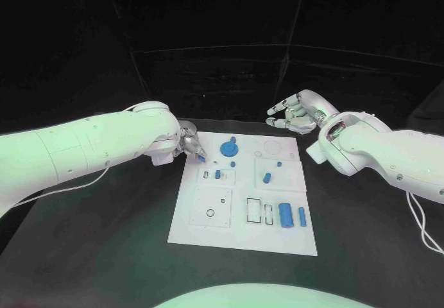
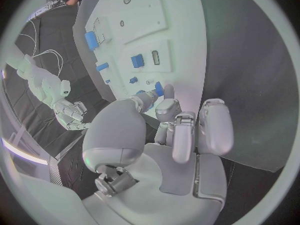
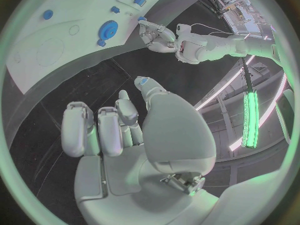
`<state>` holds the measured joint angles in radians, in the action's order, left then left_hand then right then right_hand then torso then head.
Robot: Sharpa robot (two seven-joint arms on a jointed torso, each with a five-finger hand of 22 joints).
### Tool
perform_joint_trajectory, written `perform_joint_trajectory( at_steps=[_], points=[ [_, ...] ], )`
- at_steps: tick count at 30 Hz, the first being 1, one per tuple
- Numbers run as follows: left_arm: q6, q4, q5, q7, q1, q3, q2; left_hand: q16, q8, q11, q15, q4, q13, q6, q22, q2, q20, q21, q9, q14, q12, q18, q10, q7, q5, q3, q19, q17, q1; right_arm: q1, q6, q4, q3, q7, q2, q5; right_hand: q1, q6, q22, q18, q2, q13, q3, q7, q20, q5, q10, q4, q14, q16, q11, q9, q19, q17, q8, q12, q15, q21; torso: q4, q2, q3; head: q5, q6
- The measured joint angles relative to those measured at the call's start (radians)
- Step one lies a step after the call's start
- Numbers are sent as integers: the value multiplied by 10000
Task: Assemble the parts on the task board
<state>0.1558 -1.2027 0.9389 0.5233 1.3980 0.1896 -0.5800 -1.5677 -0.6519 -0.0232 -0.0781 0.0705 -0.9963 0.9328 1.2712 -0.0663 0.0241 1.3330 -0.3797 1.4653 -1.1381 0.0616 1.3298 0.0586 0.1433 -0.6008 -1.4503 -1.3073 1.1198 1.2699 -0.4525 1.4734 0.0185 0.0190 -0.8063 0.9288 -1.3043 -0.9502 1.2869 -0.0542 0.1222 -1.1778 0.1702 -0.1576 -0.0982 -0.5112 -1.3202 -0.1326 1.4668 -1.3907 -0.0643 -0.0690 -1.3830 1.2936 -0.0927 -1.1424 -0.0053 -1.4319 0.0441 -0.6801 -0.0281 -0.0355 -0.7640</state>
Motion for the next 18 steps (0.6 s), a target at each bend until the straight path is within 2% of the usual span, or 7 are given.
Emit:
perform_joint_trajectory(
  at_steps=[5,9,11,18],
  points=[
    [-370,-596,-21,-15,-28,12,-350,0,-49,1,0,-85,33,-37,15,-61,0,0,-12,0,0,0,-1,-36,-2,-85,0,0,-61,0,17,-5,0,6,-12,0,0,0,0,0,0,0,0,0,0,0,0,0,0,0,0,0,0,0,0,0,0,0,6,2,-1,-39,-13],
    [-639,-953,-18,-60,-109,31,-568,0,-145,-19,0,-200,107,-37,40,-148,0,0,-33,0,0,0,19,-37,-3,-81,0,0,-84,0,30,-9,2,10,-15,-1,0,0,0,0,0,0,0,0,0,0,0,0,0,0,0,0,0,-1,0,1,0,0,12,3,-6,-56,-31],
    [-747,-1063,-8,-85,-160,40,-639,0,-146,-36,0,-297,131,-3,57,-253,0,0,-46,0,0,0,36,-71,-3,-107,0,0,-77,0,34,-10,2,11,-17,-1,0,0,0,0,0,0,0,0,0,0,0,0,0,0,0,0,0,-1,0,1,0,0,12,4,-8,-65,-43],
    [-1093,-1422,22,-199,-305,53,-791,0,-223,-37,-1,-419,137,-3,57,-378,0,0,-46,0,0,0,39,-71,-5,-81,0,0,-58,0,49,-20,2,15,-20,-1,0,0,0,0,0,1,0,0,0,0,0,0,0,0,0,0,0,-1,0,1,0,0,-4,-6,-12,-108,-68]
  ],
)
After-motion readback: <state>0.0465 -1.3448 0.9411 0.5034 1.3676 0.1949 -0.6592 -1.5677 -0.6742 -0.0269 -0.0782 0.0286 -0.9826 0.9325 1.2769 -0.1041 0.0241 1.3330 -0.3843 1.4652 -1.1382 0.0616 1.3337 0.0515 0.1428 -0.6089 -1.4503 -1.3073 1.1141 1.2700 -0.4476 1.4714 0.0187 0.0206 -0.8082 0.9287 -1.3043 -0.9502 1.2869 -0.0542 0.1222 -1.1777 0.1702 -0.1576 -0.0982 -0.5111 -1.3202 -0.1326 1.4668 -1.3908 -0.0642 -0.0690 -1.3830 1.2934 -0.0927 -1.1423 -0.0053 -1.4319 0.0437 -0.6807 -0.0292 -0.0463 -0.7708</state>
